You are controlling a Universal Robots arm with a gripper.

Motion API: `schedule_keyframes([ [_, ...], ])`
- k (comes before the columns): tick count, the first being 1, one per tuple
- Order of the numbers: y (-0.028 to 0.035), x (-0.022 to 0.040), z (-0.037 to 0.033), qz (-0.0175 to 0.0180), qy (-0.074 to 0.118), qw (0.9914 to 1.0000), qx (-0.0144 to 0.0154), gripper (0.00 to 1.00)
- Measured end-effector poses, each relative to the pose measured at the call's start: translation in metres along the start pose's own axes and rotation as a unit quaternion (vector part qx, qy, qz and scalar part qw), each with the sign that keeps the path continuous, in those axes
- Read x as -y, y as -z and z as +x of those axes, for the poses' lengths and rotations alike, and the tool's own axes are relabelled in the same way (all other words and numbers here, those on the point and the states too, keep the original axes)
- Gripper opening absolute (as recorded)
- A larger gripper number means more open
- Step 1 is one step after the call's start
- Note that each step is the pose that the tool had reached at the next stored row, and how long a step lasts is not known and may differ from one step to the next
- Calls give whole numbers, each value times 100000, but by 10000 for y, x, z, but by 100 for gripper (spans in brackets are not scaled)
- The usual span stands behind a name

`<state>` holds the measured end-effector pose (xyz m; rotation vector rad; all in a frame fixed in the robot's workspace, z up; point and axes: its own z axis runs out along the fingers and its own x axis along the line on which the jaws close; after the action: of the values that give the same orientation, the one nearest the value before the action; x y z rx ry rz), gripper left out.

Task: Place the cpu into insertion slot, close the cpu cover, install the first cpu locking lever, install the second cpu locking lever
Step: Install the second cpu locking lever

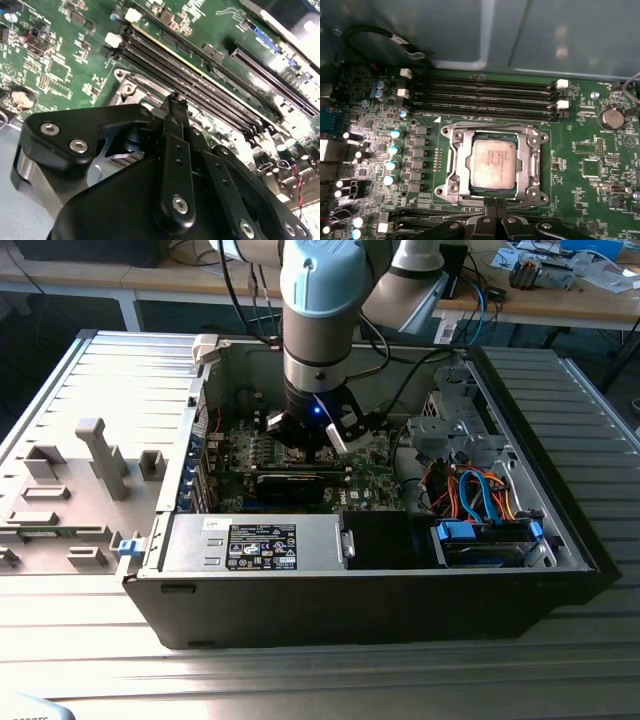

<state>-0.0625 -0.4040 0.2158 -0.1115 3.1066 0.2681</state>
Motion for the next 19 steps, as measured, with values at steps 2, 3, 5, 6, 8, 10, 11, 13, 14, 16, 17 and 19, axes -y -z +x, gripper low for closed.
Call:
schedule_keyframes([
  [2, 3, -2, 21, 8, 7, 100000, 22, 11],
  [3, 10, -4, 32, 11, 14, 100000, 63, 11],
  [5, 14, -7, 55, 4, 25, 100000, 135, 11],
  [6, 15, -9, 82, 2, 29, 100000, 150, 11],
  [8, 13, -12, 208, -694, 14, 99997, 205, 11],
  [10, 14, 1, 242, -754, 16, 99997, 213, 11],
  [11, 17, 22, 260, -762, 59, 99997, 200, 11],
  [13, 29, 79, 297, -773, 158, 99997, 187, 11],
  [14, 32, 95, 328, -917, 175, 99995, 210, 11],
  [16, 34, 100, 366, -1774, 174, 99984, 277, 11],
  [17, 34, 99, 381, -3191, 155, 99948, 388, 11],
  [19, 35, 106, 420, -4539, 121, 99896, 492, 11],
])
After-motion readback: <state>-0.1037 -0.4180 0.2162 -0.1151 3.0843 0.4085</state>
